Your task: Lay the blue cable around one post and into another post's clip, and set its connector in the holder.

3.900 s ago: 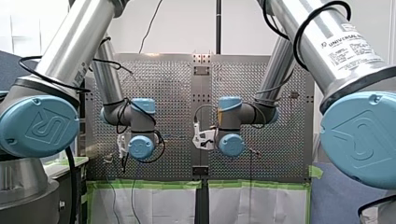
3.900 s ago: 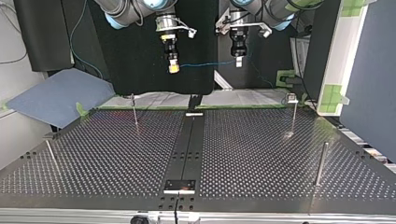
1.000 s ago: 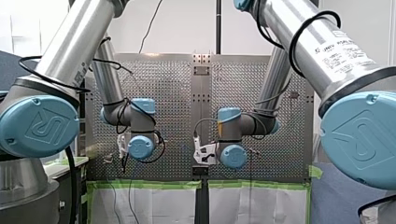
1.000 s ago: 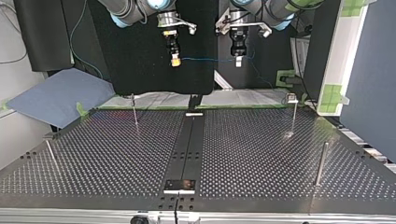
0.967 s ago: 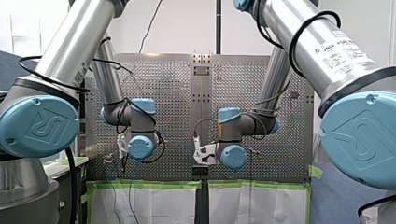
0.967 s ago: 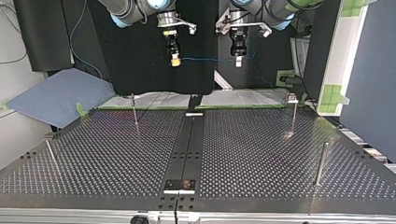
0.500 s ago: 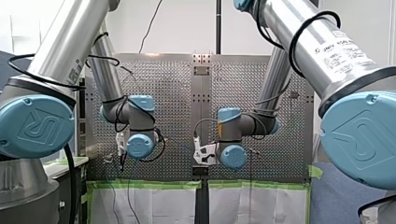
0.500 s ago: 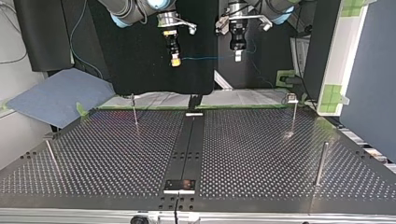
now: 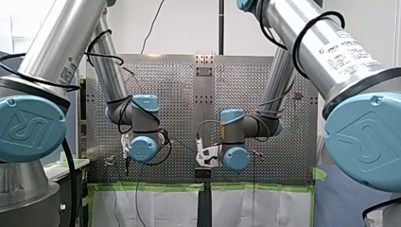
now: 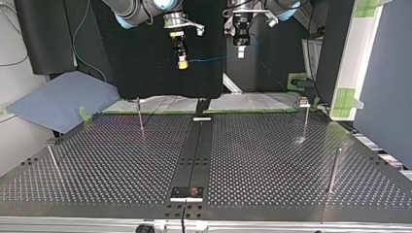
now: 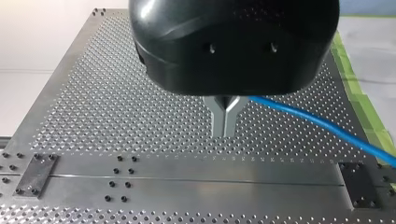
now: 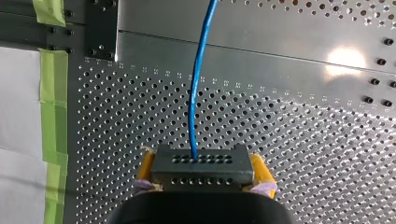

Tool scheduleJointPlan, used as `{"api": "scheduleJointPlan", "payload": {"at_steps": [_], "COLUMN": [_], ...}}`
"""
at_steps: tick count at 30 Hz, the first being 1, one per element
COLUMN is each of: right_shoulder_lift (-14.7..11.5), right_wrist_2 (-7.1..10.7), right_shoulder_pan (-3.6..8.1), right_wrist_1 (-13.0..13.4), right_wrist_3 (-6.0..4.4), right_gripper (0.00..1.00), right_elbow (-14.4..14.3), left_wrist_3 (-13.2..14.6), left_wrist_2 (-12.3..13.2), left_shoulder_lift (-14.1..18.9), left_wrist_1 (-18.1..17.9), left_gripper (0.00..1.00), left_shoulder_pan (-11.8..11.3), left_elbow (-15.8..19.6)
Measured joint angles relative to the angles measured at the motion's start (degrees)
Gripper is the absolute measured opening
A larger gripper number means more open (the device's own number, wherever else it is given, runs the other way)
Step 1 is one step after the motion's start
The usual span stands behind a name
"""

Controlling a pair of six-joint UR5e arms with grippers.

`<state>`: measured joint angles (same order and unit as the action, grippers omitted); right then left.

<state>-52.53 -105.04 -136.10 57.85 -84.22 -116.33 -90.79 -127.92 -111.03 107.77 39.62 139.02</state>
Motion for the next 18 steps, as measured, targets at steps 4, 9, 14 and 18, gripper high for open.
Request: {"api": "scheduleJointPlan", "payload": {"at_steps": [4,9,14,18], "right_shoulder_lift": [-0.2,-2.1,-4.7,-7.0], "right_wrist_2": [-0.09,-0.2,0.02,0.02], "right_shoulder_pan": [-0.06,-0.45,-0.17,0.1], "right_wrist_1": [-0.2,-2.1,-4.7,-7.0], "right_wrist_3": [-0.22,-2.05,-3.42,-3.71], "right_gripper": [0.0,0.0,0.0,0.0], "right_elbow": [-0.2,-2.0,-1.9,0.0], "left_wrist_3": [-0.1,-0.4,-2.1,-4.1], "left_wrist_2": [0.3,2.5,4.6,4.9], "left_shoulder_lift": [-0.3,-1.6,0.2,2.3], "left_wrist_1": [-0.3,-2.5,-3.2,-1.5], "left_gripper": [0.0,0.0,0.0,0.0], "left_shoulder_pan": [-0.2,-0.4,-0.8,-1.9], "left_elbow": [-0.1,-1.0,-1.2,-1.8]}}
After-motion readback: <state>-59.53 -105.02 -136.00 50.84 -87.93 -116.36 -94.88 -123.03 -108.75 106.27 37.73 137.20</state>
